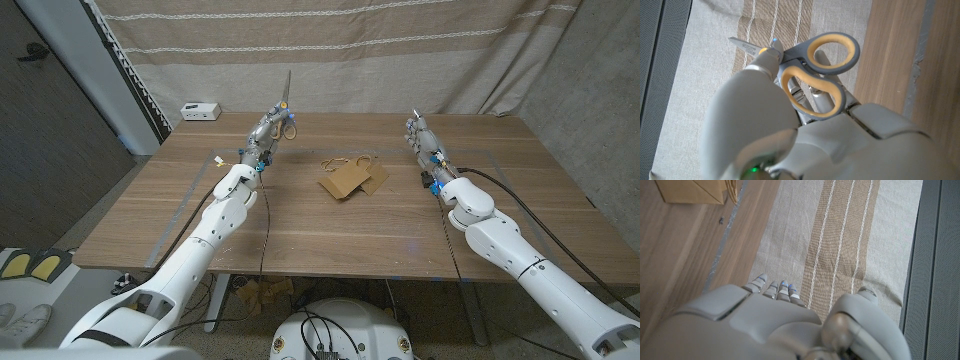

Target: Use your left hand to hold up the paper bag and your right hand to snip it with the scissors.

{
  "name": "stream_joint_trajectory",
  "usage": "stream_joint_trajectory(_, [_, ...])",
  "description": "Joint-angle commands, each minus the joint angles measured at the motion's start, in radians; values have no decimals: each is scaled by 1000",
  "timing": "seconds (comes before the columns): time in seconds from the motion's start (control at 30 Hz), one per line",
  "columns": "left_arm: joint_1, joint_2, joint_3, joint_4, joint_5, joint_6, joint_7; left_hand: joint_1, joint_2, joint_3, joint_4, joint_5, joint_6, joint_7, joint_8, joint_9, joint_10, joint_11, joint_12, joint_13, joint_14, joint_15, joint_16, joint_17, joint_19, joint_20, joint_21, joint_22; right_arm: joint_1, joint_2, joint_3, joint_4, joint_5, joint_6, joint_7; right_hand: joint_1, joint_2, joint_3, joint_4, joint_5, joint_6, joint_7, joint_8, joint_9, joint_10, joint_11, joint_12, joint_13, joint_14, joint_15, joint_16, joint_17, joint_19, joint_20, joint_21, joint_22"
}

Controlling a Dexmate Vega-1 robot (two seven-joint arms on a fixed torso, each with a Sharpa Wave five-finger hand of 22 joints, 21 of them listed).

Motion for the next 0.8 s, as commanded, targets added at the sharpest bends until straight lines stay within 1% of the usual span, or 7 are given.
stream_joint_trajectory(0.03, [-2, -26, 2, 13, -29, 4, -14, 17, 46, 97, 88, 2, 11, 5, -4, 5, 3, 1, -1, -2, 126, -149, 3, 2, -8, -142, 9, -1, -9, -2, 2, -5, 3, -5, -7, 2, 3, -1, -2, -1, -3, 7, 3, 6, -6, 1, 6, 4, -3, -6, 2, 4, -3, 4, 4, 4])
stream_joint_trajectory(0.4, [-36, -69, 4, 56, -51, 1, -25, 18, 49, 98, 78, 0, 32, 4, -3, 6, 18, 1, 1, -4, 126, -149, 7, 2, -16, -145, 17, -3, 5, -3, -5, 7, 6, -7, 15, 5, 4, 0, -3, -2, 1, 6, 5, 6, 2, 3, 9, 4, 0, -7, 2, 4, -2, 3, 4, 4])
stream_joint_trajectory(0.43, [-40, -72, 4, 61, -51, 0, -27, 18, 49, 97, 77, 0, 32, 4, -3, 6, 19, 1, 1, -3, 127, -149, 7, 2, -17, -146, 17, -3, 7, -4, -6, 8, 4, -6, 17, 6, 4, 0, -4, -2, 4, 2, 6, 6, 6, -1, 11, 4, -1, -10, 2, 4, -5, 2, 2, 4])
stream_joint_trajectory(0.53, [-59, -86, 4, 87, -67, 7, -50, 21, 49, 98, 72, -1, 40, 8, -3, 6, 23, 1, 1, -3, 128, -149, 9, 3, -18, -147, 21, -3, 8, -2, -9, 11, 2, -3, 21, 9, 5, 1, -5, -4, 19, -31, 11, 5, 10, -5, 12, 4, -5, -16, 0, 4, -8, 0, 1, 4])
stream_joint_trajectory(0.63, [-73, -97, 3, 109, -77, 11, -71, 21, 49, 98, 70, -2, 43, 8, -3, 6, 24, 1, 1, -3, 129, -149, 10, 4, -20, -146, 24, -3, 10, -2, -14, 13, -2, -2, 24, 11, 7, 2, -6, -5, 62, -51, 25, 5, 12, -4, 12, 4, -6, -16, 0, 3, -10, 1, 1, 4])
stream_joint_trajectory(0.77, [-91, -108, 6, 137, -85, 15, -109, 20, 50, 98, 69, -2, 43, 7, -5, 6, 23, 1, 0, -2, 130, -149, 11, 4, -22, -145, 26, -4, 14, -6, -17, 15, -5, -9, 27, 15, 9, 3, -7, -7, 121, -72, 42, 6, 14, -2, 13, 4, -9, -16, -1, 3, -12, 1, 0, 4])
stream_joint_trajectory(0.8, [-93, -110, 7, 138, -85, 17, -109, 20, 52, 99, 69, -2, 41, 7, -6, 6, 22, 2, -1, -2, 130, -148, 12, 4, -22, -143, 26, -4, 13, -4, -16, 16, -1, -8, 27, 16, 10, 3, -8, -7, 129, -72, 44, 6, 14, -2, 13, 4, -9, -16, -1, 3, -12, 1, 0, 4])
